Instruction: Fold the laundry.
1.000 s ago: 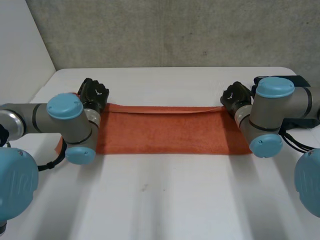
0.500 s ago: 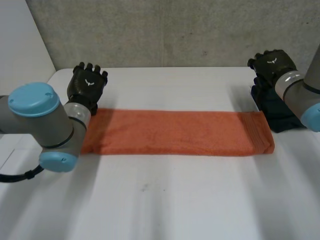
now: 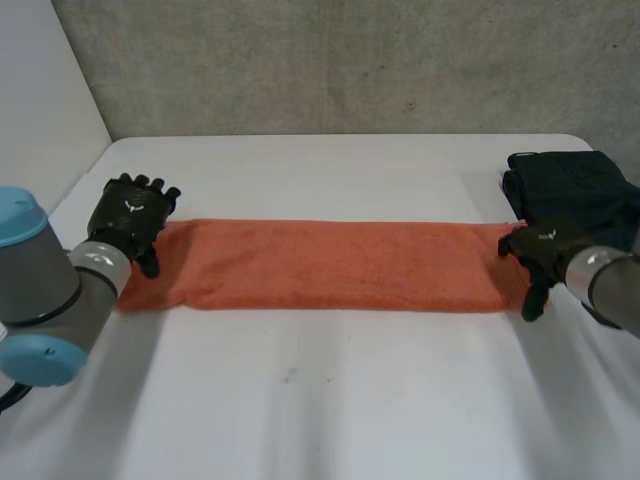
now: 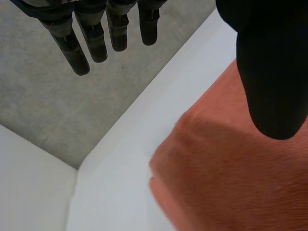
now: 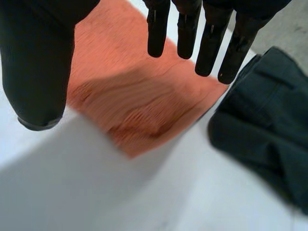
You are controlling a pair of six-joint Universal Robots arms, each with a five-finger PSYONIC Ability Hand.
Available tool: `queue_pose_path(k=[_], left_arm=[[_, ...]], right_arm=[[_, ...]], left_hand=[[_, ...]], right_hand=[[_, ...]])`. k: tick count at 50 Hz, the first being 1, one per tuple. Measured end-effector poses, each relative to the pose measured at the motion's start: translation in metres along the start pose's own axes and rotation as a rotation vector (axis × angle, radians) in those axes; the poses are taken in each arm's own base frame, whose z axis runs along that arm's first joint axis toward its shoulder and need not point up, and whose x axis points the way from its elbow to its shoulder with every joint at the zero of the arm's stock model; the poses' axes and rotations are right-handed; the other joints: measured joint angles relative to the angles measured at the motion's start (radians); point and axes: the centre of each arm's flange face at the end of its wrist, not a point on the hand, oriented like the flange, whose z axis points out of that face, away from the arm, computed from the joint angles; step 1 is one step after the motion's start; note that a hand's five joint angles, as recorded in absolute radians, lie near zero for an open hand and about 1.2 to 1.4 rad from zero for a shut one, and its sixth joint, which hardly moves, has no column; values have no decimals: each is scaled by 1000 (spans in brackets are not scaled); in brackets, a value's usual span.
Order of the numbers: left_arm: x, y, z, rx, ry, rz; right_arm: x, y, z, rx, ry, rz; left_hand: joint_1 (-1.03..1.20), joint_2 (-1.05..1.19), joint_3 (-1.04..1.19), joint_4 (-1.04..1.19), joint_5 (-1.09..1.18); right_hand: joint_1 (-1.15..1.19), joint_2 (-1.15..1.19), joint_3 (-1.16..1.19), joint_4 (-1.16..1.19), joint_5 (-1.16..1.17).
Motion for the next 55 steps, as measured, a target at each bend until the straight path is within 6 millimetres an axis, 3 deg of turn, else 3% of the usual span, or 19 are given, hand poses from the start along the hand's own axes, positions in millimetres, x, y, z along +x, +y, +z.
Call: queue_pose_path(k=[8,17,18,23,24,30,39,44,49,54,55], left_arm=[[13,2,-20,-3,56,-89],[18,6,-19,-5,62,-97],[18,6,-19,-5,61,-96],[18,7,-19,-7,59,-95],[18,7,-19,-7,59,-95],[18,7,-19,-8,61,-95],[19,8,-20,-13,63,-96],[20,10,-21,-18,65,-97],[21,10,-22,-20,67,-97],[21,9,-23,-17,67,-96],[21,8,-23,-16,66,-96]], right_arm=[[0,26,7,55,32,8],[4,34,20,78,63,3],[4,35,23,83,69,0],[6,37,31,98,87,-10],[7,38,34,104,98,-14],[18,38,35,98,130,-9],[61,50,20,14,206,12],[105,73,6,-92,282,-39],[135,87,-3,-152,344,-111],[141,71,-7,-109,378,-158],[133,50,-8,-44,382,-179]], left_hand=[[0,0,0,0,0],[0,0,0,0,0],[0,0,0,0,0],[0,0,0,0,0],[0,0,0,0,0],[0,0,0,0,0],[0,0,0,0,0],[0,0,0,0,0],[0,0,0,0,0],[0,0,0,0,0],[0,0,0,0,0]], right_hand=[[120,127,131,137,117],[225,251,252,251,231],[327,374,370,371,346],[327,374,370,371,346],[673,822,832,844,810],[677,822,832,844,810],[677,822,832,845,810],[677,822,832,845,810],[685,822,832,845,811],[686,822,832,845,810],[690,822,832,845,811]])
